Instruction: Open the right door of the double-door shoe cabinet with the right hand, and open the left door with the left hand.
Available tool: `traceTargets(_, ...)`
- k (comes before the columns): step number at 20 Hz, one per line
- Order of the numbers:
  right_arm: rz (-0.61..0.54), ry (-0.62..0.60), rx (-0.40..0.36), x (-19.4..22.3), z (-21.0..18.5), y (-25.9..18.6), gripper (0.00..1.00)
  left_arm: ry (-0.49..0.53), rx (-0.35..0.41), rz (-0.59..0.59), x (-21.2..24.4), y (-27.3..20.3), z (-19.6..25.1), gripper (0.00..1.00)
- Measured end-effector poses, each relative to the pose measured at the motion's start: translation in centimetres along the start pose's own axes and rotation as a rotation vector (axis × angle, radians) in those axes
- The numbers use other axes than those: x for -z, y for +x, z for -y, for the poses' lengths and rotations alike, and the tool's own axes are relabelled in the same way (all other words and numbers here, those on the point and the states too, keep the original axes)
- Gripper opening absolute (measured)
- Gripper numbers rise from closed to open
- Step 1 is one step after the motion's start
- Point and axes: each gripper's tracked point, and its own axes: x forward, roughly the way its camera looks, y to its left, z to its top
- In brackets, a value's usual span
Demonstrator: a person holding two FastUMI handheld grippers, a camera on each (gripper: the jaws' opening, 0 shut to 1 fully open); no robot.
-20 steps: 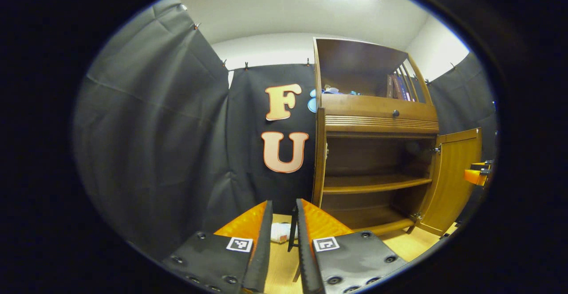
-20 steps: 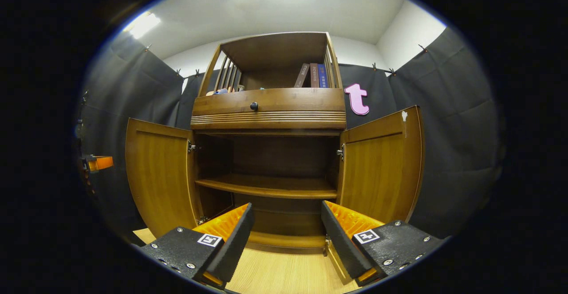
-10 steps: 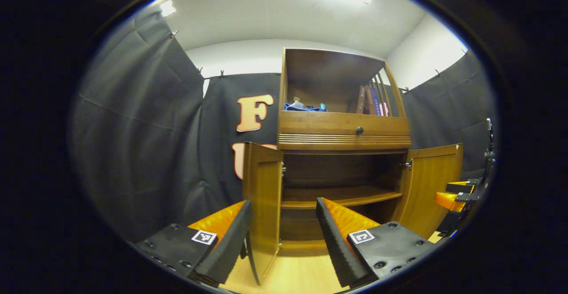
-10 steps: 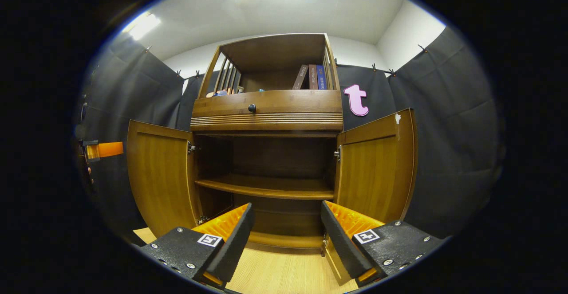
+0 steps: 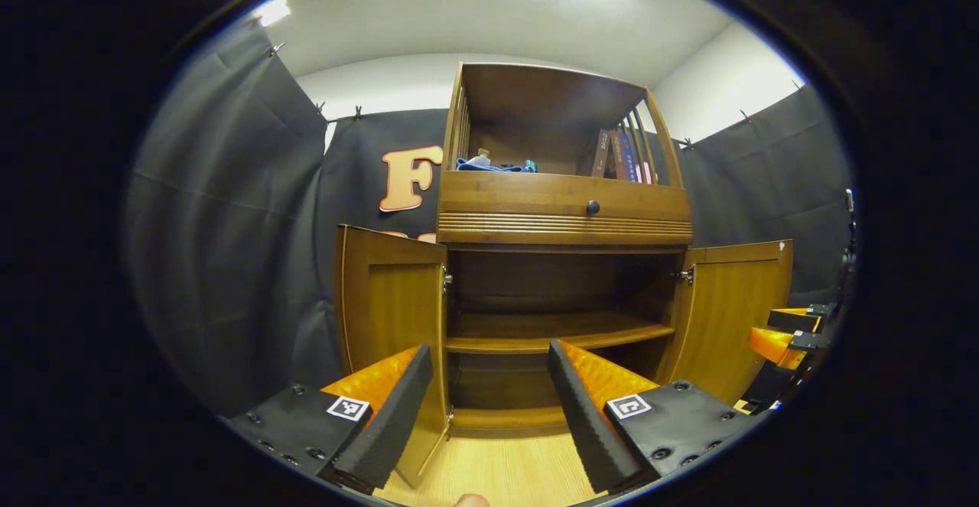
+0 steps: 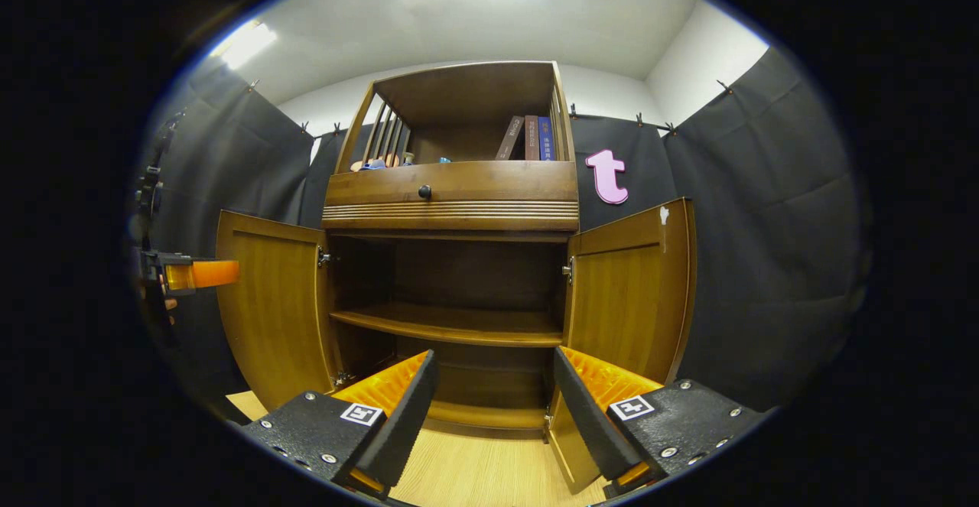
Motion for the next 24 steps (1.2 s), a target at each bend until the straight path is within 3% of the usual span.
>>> traceTargets(5, 0.002, 0.011, -0.007, -0.5, -0.1, 0.0, 0.92, 0.048, -0.017, -0.007, 0.2, 0.1, -0.2, 0.96)
traceTargets(6, 0.002, 0.008, -0.008, -0.5, -0.2, 0.1, 0.99, 0.050, -0.017, -0.002, 0.2, 0.0, -0.2, 0.96)
traceTargets(8, -0.002, 0.005, -0.013, -0.5, -0.6, 0.3, 0.99, 0.049, -0.020, 0.008, 0.0, -0.2, -0.3, 0.96)
traceTargets(9, -0.005, 0.006, -0.018, -0.3, -0.8, 0.3, 0.92, 0.048, -0.024, 0.012, -0.1, -0.3, -0.4, 0.96)
traceTargets(10, -0.011, 0.009, -0.026, -0.2, -1.2, 0.4, 0.92, 0.049, -0.028, 0.013, 0.1, -0.3, -0.6, 0.96)
traceTargets(11, -0.014, 0.015, -0.034, -0.2, -1.4, 0.3, 0.99, 0.050, -0.029, 0.015, 0.1, -0.3, -0.7, 0.96)
traceTargets(13, -0.014, 0.017, -0.043, -0.2, -1.8, 0.4, 0.99, 0.052, -0.034, 0.020, -0.1, -0.2, -0.9, 0.96)
traceTargets(14, -0.011, 0.014, -0.041, -0.4, -1.7, 0.5, 0.92, 0.050, -0.041, 0.020, -0.1, -0.1, -1.2, 0.96)
traceTargets(24, -0.005, 0.014, -0.036, -0.6, -1.8, 0.7, 0.92, 0.031, -0.050, 0.021, 0.4, 0.0, -1.8, 0.96)
